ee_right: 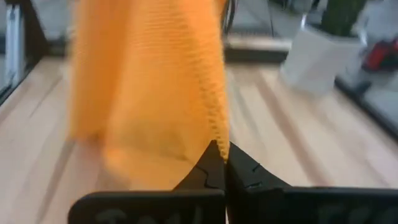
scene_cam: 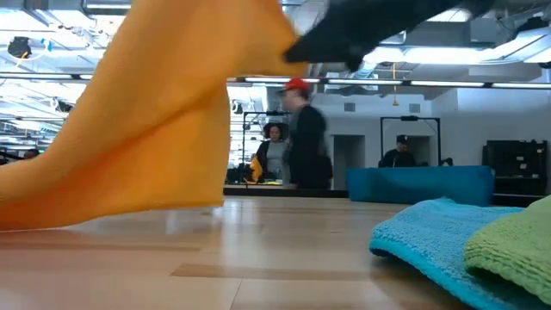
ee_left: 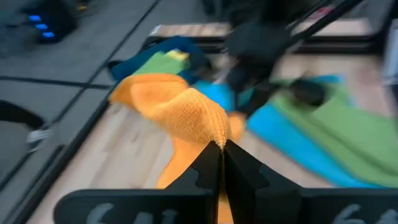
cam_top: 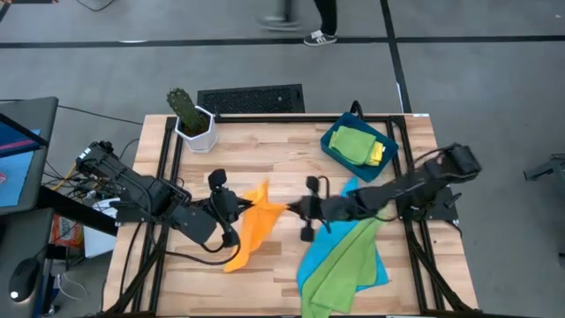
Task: Fold microfiber towels
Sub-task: Fold the orange microfiber cloth
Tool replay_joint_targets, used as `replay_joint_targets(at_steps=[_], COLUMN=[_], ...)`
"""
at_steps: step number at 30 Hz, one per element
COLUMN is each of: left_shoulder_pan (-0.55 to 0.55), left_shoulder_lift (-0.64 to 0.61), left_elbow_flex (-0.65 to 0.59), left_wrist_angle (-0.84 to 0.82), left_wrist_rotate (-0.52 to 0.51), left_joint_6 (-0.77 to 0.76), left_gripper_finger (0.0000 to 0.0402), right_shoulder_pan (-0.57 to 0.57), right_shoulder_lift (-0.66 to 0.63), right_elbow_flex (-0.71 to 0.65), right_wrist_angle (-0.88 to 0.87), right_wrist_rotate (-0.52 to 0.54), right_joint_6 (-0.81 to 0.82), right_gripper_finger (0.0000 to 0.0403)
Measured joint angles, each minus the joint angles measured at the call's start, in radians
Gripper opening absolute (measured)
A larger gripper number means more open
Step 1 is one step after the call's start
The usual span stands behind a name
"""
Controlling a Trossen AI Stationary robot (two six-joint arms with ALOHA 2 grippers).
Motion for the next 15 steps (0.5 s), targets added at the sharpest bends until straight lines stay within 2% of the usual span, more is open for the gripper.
replay_joint_targets(at_steps=[3,9,11,15], left_shoulder_pan=[0.022,0.101,0.121,0.168], left_shoulder_lift=[0.0,0.0,0.0,0.0], left_elbow_flex=[-0.043,-0.183,-0.231,-0.316], left_wrist_angle=[-0.019,0.043,0.09,0.235], left_wrist_rotate=[0.004,0.168,0.21,0.218], left_joint_6=[-0.037,-0.116,-0.106,-0.032], left_gripper_finger=[0.003,0.0101,0.0122,0.0151], right_shoulder_pan=[0.067,0.234,0.293,0.403], right_shoulder_lift=[-0.086,-0.174,-0.184,-0.182], right_elbow_flex=[0.0,0.0,-0.001,-0.001], right_wrist_angle=[-0.236,-0.633,-0.721,-0.842], right_wrist_rotate=[0.013,0.012,0.004,-0.066], right_joint_6=[0.163,0.57,0.706,0.952], right_gripper_finger=[0.0008,0.0008,0.0008,0.0008])
